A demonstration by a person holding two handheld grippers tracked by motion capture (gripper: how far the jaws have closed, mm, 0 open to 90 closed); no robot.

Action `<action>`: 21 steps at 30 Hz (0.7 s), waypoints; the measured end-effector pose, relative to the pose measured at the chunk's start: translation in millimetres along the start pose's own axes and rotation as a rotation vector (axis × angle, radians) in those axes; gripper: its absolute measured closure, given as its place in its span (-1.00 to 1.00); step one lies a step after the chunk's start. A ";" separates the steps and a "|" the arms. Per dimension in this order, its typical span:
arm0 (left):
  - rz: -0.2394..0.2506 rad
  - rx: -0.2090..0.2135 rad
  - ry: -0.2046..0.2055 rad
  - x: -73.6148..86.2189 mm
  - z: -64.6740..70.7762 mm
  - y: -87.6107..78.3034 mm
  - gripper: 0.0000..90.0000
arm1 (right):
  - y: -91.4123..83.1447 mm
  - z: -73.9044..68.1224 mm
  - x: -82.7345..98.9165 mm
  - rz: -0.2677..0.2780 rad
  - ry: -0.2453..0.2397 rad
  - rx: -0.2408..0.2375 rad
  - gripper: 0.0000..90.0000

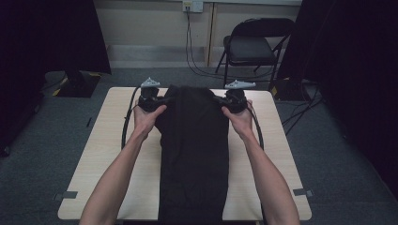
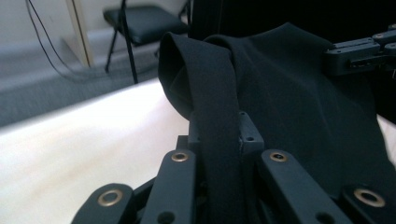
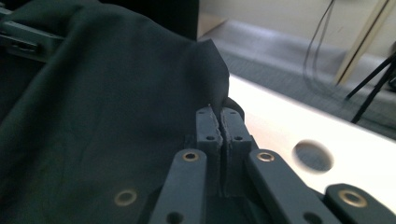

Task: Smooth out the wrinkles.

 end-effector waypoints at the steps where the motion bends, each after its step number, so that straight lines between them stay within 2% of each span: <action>1: 0.017 -0.006 0.002 -7.7 -2.1 -3.9 0.80 | -3.6 -0.5 -8.8 0.017 -0.001 0.001 0.96; 3: 0.014 -0.029 0.051 -22.5 -3.1 -9.1 0.79 | -9.6 -3.8 -25.9 0.045 -0.026 0.006 0.96; 5: 0.039 -0.026 0.074 -32.8 -0.7 -14.8 0.79 | -13.8 -8.3 -38.2 0.074 -0.038 -0.001 0.96; 8: 0.028 -0.034 0.101 -30.4 1.8 -16.1 0.79 | -14.8 -10.2 -40.3 0.083 -0.039 -0.010 0.96; 11: 0.023 -0.022 0.099 -19.4 2.5 -15.6 0.79 | -14.6 -7.8 -30.3 0.070 -0.039 -0.017 0.96; 13: 0.011 -0.011 0.115 -11.2 5.6 -15.2 0.78 | -16.1 -7.0 -21.3 0.065 -0.033 -0.034 0.96; 17: 0.013 0.010 0.136 4.7 16.1 -19.8 0.78 | -21.5 -10.7 -3.2 0.051 -0.055 -0.055 0.96; 21: 0.016 0.043 0.156 14.9 28.2 -29.4 0.78 | -29.4 -15.2 11.6 0.055 -0.047 -0.086 0.96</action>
Point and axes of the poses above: each handheld gripper's, and its own axes: y roughly forward along the jaws, x roughly out of its underside, z roughly to its right, the point moved 3 cm from there along y, roughly forward along the jaws, and after that the axes turned 11 degrees about y, right-handed, at the moved point
